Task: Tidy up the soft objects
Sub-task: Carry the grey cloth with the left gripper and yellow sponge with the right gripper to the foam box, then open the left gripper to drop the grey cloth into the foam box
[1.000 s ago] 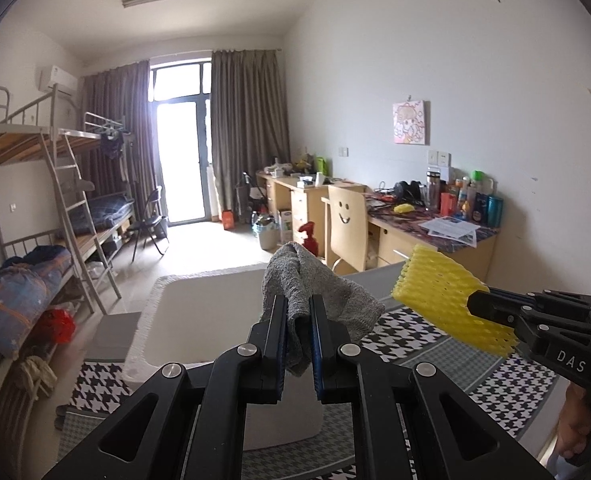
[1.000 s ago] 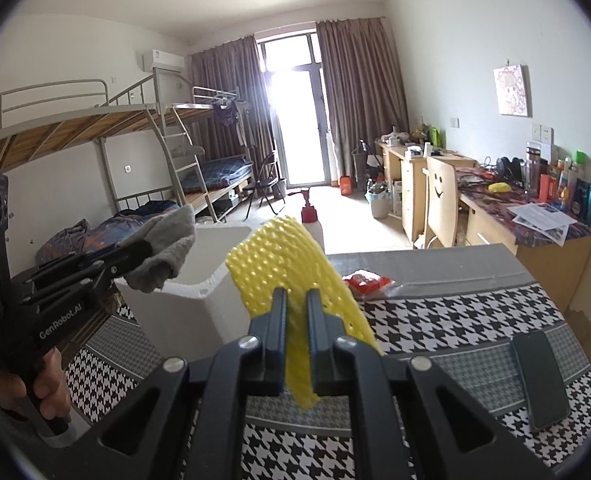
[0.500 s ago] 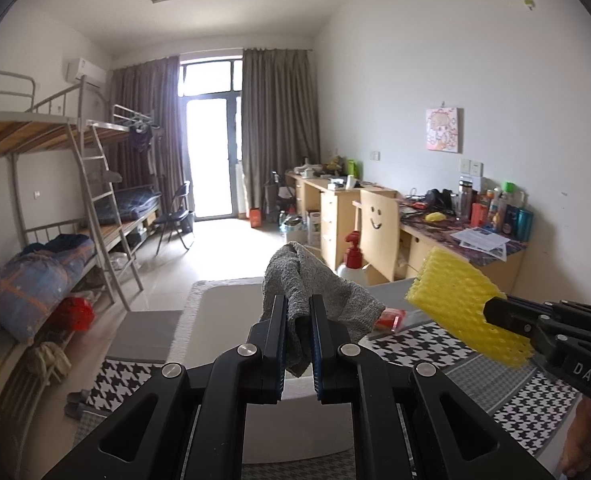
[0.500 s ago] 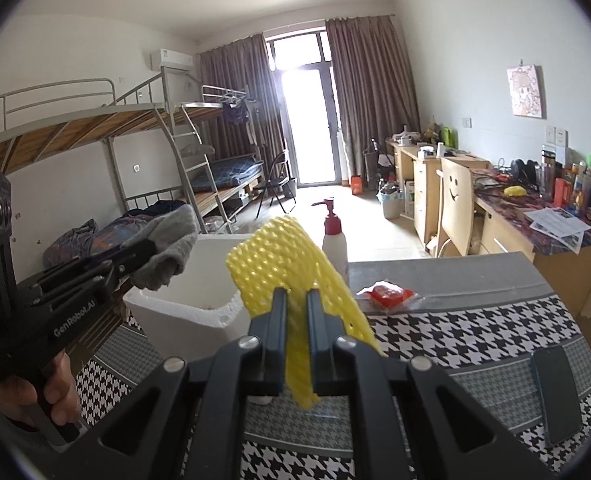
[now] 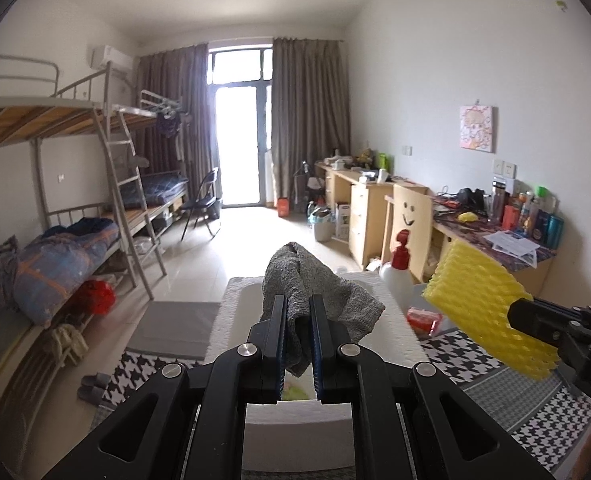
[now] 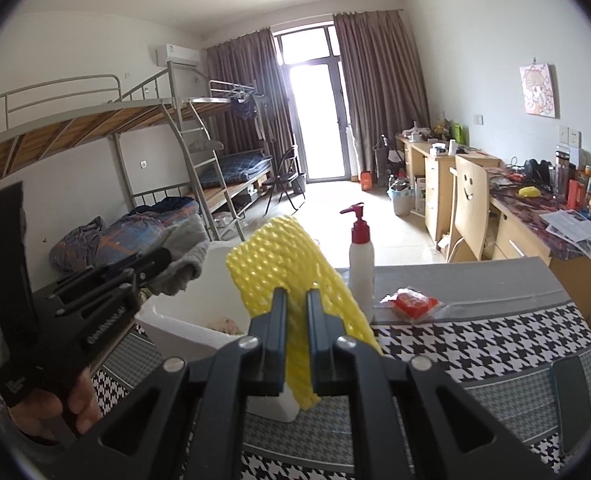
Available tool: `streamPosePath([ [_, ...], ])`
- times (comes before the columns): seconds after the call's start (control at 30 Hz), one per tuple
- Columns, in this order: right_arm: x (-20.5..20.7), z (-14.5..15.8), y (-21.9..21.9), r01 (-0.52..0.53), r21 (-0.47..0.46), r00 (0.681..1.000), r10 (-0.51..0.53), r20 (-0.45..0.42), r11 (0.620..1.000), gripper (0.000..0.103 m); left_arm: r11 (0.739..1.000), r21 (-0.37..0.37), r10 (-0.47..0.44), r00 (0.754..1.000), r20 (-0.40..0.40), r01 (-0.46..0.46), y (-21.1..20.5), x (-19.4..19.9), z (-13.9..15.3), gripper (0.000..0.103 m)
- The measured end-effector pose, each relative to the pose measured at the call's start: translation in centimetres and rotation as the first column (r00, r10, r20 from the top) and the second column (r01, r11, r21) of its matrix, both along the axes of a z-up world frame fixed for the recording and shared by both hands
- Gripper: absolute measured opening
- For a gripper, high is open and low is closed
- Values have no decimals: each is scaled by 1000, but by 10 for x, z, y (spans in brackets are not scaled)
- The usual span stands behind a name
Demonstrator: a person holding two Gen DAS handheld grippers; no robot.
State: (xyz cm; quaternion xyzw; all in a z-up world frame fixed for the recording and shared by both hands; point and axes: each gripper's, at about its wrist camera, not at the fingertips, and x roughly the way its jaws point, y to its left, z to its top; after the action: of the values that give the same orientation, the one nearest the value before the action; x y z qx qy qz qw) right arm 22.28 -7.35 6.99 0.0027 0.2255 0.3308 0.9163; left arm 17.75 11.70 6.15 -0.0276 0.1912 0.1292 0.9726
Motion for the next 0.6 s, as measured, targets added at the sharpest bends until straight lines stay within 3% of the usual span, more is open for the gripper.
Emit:
streamPosePath([
  [0.33,11,4,19,-10,-20,1000,9,-19,1000,11,1000,-20,-5,998,-59,3,11,17,-3,11],
  [0.6,17,-2,25,-7,-47,999,6,-36,999,12,996,-87,-40,993,-114,30,25,36,-15,13],
])
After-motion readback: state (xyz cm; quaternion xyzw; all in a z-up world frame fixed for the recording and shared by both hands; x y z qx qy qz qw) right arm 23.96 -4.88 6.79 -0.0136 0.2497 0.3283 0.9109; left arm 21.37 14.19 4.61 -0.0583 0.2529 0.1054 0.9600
